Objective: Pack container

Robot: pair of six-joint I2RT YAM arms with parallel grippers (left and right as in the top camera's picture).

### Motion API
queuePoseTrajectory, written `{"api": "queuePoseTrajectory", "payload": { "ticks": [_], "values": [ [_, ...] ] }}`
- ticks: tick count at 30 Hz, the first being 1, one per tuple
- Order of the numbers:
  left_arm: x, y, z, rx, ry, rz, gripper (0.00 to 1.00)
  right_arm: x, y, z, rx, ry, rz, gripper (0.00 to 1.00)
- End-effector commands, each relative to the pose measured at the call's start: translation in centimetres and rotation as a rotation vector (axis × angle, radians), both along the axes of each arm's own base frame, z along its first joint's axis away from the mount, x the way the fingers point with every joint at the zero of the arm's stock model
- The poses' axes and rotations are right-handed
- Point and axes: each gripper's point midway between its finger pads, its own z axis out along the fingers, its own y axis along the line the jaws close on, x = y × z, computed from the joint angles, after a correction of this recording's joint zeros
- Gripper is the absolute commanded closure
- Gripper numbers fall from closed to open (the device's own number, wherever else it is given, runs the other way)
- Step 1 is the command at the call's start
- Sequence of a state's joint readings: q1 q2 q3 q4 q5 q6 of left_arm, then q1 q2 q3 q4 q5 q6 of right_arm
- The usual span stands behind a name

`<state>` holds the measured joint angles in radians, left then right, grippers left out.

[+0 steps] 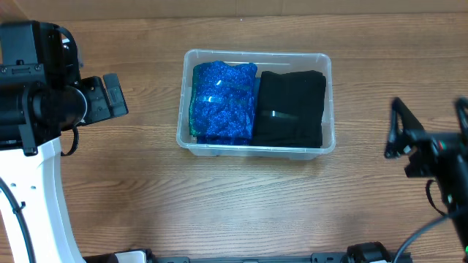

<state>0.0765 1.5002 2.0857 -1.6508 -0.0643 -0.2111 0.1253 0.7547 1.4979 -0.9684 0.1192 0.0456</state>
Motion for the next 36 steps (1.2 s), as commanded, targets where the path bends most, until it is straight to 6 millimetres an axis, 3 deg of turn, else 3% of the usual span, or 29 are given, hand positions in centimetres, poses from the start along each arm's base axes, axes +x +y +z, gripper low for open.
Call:
{"api": "queuePoseTrajectory", "payload": {
  "ticks": [1, 7, 10, 14, 24, 36],
  "values": [
    [0.2, 0.1, 0.0, -0.008, -0.004, 0.014, 0.00, -0.1, -2.1, -6.8, -0.012, 0.027, -0.094, 0.00],
    [0.2, 0.1, 0.0, -0.008, -0.004, 0.014, 0.00, -0.7, -0.8, -19.8, 0.019, 0.099, -0.013, 0.00],
    [0.2, 0.1, 0.0, -0.008, -0.004, 0.014, 0.00, -0.5, -0.4, -24.5, 0.026, 0.130, 0.009, 0.00],
    [0.2, 0.1, 0.0, -0.008, -0.004, 0.014, 0.00, 0.8, -0.3, -28.4, 0.053, 0.100, 0.013, 0.00],
    [0.2, 0.1, 0.0, -0.008, -0.004, 0.014, 0.00, 2.1, -0.4, -31.9, 0.098, 0.076, 0.004, 0.00],
    [0.2, 0.1, 0.0, -0.008, -0.004, 0.014, 0.00, 2.2, -0.4, -31.8, 0.098, 0.070, 0.004, 0.00]
  ]
}}
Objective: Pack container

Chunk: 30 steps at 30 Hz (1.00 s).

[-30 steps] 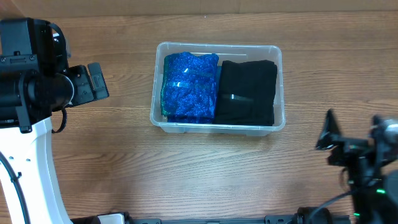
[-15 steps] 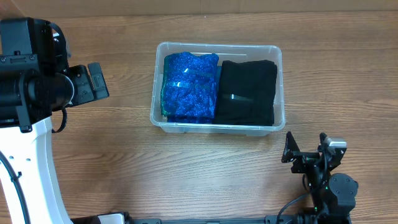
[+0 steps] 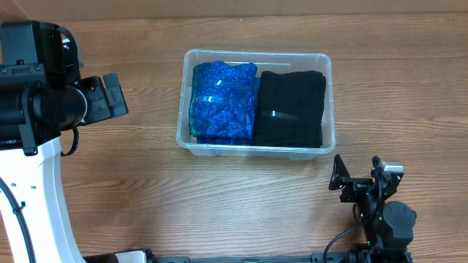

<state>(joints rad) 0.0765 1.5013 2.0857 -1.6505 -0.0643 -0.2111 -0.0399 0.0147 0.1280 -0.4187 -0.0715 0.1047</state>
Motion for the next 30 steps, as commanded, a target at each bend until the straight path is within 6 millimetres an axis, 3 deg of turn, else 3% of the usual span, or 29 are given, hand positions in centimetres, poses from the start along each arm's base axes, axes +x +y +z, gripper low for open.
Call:
{"api": "queuePoseTrajectory", "payload": {
  "ticks": [1, 9, 14, 17, 20, 24, 30],
  "values": [
    [0.1, 0.1, 0.1, -0.008, -0.005, 0.014, 0.00, 0.0, -0.1, 0.1, 0.003, -0.014, -0.006, 0.00],
    [0.0, 0.1, 0.2, -0.007, -0.009, 0.015, 0.00, 0.0, -0.1, 0.1, 0.003, -0.014, -0.006, 0.00],
    [-2.0, 1.1, 2.8, 0.093, -0.152, 0.007, 0.00, 0.0, -0.1, 0.1, 0.003, -0.014, -0.006, 0.00],
    [-1.6, -1.6, 5.0, 0.093, -0.417, -0.201, 0.00, 0.0, -0.1, 0.1, 0.003, -0.014, -0.006, 0.00],
    [-3.1, -3.7, 5.2, 0.093, -0.599, -0.326, 0.00, 0.0, -0.1, 0.1, 0.003, -0.014, -0.005, 0.00],
    [-5.4, -4.9, 1.4, 0.071, -0.684, -0.372, 0.00, 0.0, -0.1, 0.1, 0.003, -0.014, -0.006, 0.00],
    [-7.3, -6.8, -8.4, -0.015, -0.719, -0.435, 0.00, 0.0, -0.1, 0.1, 0.003, -0.014, -0.006, 0.00]
  ]
}}
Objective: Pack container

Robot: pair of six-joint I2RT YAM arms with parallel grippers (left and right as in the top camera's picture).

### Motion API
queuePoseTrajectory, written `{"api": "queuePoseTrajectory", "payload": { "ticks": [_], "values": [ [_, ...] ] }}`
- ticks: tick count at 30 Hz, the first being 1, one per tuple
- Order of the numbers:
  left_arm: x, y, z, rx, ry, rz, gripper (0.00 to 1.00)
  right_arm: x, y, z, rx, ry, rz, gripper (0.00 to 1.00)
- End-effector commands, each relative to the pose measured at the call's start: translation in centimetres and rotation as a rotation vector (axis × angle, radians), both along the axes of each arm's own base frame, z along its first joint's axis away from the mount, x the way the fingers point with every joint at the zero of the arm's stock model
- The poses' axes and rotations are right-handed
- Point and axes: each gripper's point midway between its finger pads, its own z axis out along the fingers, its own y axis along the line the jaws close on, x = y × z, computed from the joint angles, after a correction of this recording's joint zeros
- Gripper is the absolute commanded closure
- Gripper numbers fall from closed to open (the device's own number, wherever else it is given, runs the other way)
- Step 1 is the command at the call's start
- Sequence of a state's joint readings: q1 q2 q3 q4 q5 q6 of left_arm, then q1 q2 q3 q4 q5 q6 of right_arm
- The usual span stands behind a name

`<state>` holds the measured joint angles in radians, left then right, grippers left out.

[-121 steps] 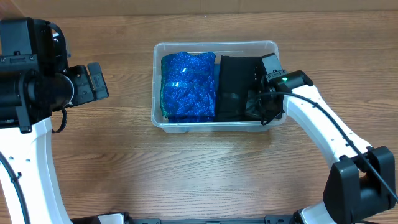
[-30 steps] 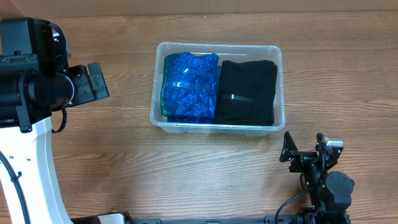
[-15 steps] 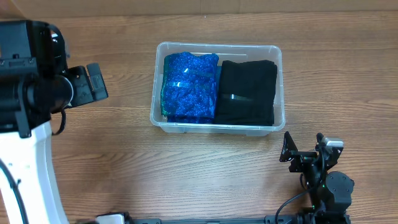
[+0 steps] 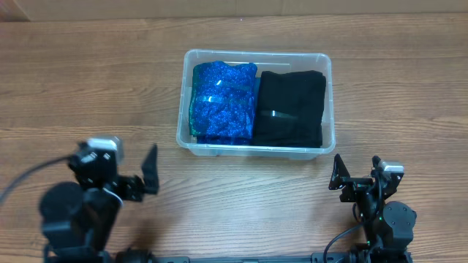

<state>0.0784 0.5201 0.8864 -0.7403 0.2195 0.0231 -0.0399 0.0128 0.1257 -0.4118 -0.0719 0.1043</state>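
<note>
A clear plastic container (image 4: 255, 54) stands at the middle back of the wooden table. Inside it, side by side, lie a folded blue glittery cloth (image 4: 223, 102) on the left and a folded black cloth (image 4: 289, 108) on the right. My left gripper (image 4: 130, 172) is low at the front left, well away from the container, with its jaws apart and nothing between them. At the front right, just below the container's right corner, my right gripper (image 4: 357, 175) is likewise open and holds nothing.
Bare wooden table (image 4: 409, 88) surrounds the container on all sides. Cables trail from both arms near the front edge.
My left arm was at the far left, level with the container, and is now down at the front left edge. The right arm and the container's contents have not moved.
First the left arm was at the far left and the right arm at the far right, both level with the container. Then the right arm was at the front right. Now the left arm is at the front left. Both cloths stayed in the container throughout.
</note>
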Motion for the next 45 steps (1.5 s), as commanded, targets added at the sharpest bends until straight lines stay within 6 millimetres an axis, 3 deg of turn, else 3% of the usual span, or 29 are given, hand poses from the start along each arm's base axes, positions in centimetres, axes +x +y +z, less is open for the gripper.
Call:
{"api": "queuePoseTrajectory", "payload": {
  "ticks": [1, 6, 11, 17, 45],
  "values": [
    [-0.8, -1.6, -5.2, -0.049, -0.012, -0.078, 0.00, 0.0, -0.1, 0.0, 0.004, -0.007, -0.006, 0.00],
    [-0.8, -1.8, -10.2, -0.088, -0.062, -0.074, 0.00, 0.0, -0.1, 0.0, 0.004, -0.007, -0.006, 0.00],
    [-1.3, -2.7, -13.5, -0.085, -0.090, -0.114, 0.00, 0.0, -0.1, 0.0, 0.004, -0.007, -0.006, 0.00],
    [-0.5, -2.6, -16.9, -0.087, -0.057, -0.111, 0.00, 0.0, -0.1, 0.0, 0.004, -0.007, -0.006, 0.00],
    [-0.2, -2.6, -16.4, -0.085, -0.085, -0.112, 0.00, 0.0, -0.1, 0.0, 0.004, -0.007, -0.006, 0.00]
  ]
}}
